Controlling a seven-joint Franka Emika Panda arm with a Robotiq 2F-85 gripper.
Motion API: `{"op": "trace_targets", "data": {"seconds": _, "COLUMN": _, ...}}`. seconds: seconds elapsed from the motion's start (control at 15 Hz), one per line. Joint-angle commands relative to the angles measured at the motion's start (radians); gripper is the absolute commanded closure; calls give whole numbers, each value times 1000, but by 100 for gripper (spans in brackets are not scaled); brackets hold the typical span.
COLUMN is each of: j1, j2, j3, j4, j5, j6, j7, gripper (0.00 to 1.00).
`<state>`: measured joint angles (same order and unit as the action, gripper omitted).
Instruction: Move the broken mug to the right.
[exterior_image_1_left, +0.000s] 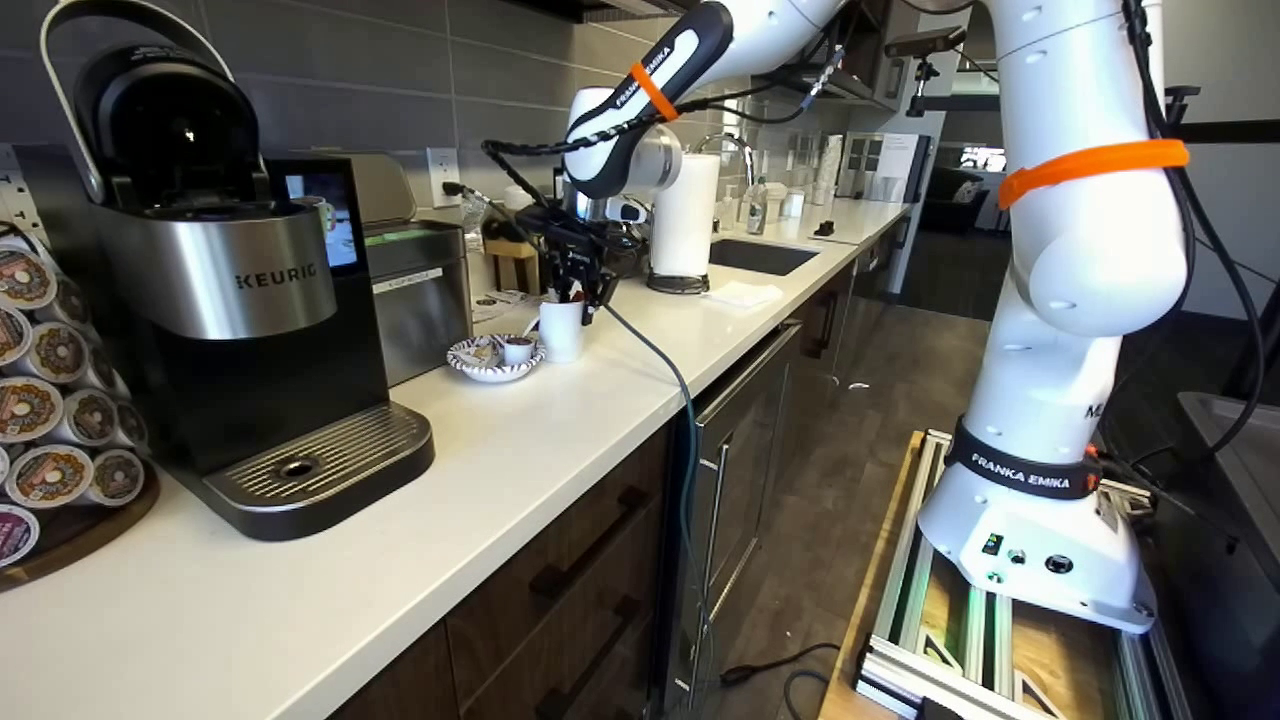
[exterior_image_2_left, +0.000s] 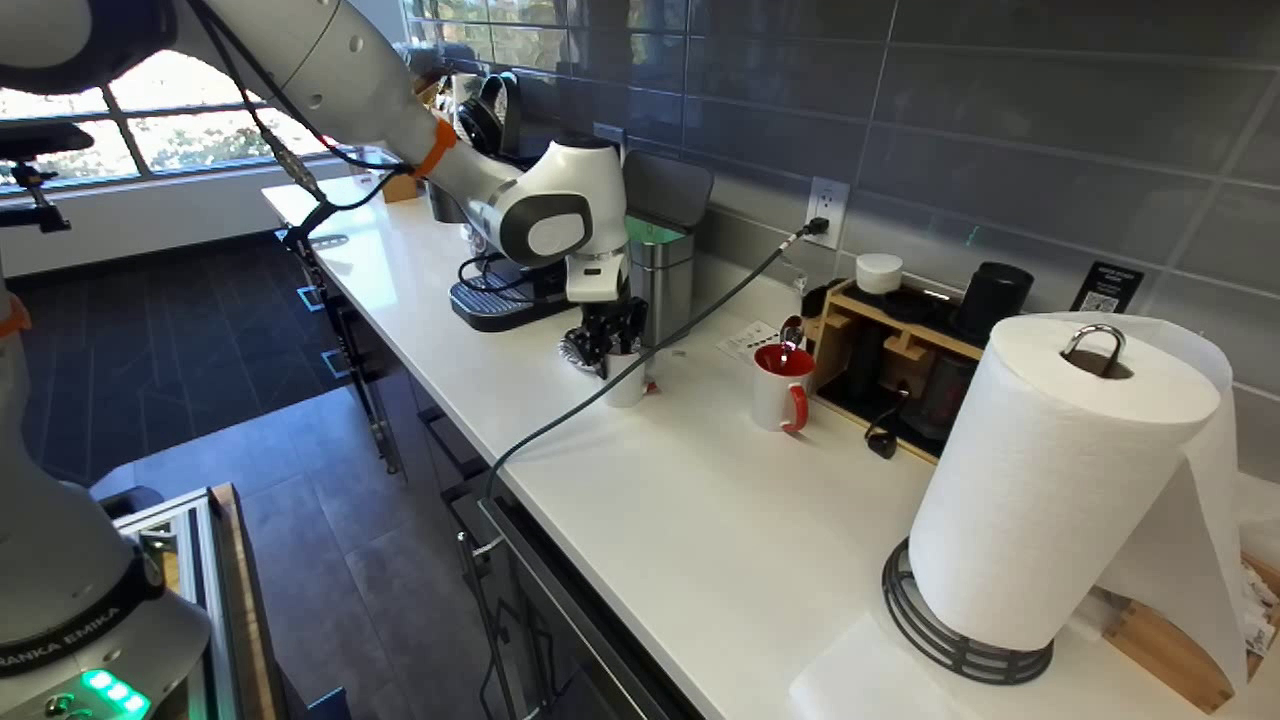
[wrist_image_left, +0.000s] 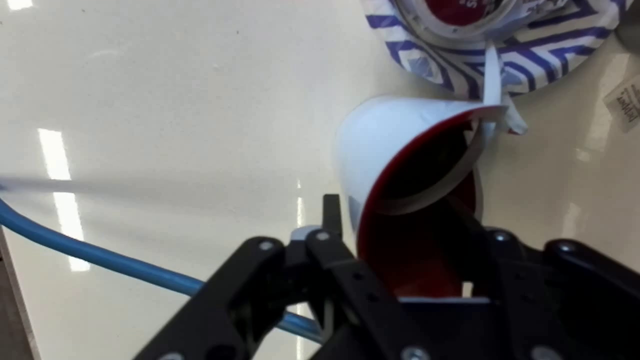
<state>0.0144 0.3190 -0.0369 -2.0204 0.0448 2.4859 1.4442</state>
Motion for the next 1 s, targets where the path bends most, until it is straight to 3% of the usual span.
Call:
{"op": "trace_targets", "data": {"seconds": 0.0, "j1": 17, "j2": 10, "j3": -12, "j4": 3, "j5": 18, "j6": -12, "j7": -16, "gripper": 78}}
{"op": "trace_targets", "data": {"seconds": 0.2, "j1": 20, "j2": 10, "j3": -14, "j4": 5, "j5": 13, "j6": -17, "j7": -13, "gripper": 100}}
{"op": "trace_targets", "data": {"seconds": 0.67, "j1": 36, "j2": -7, "j3": -40, "j4": 8, "j5": -23, "j6": -22, "j7": -1, "gripper": 97}}
{"op": "trace_targets", "data": {"seconds": 0.93, "j1": 25, "j2": -50, "j3": -30, "j4": -8, "j5": -28, "j6": -22, "j7": -102, "gripper": 97}}
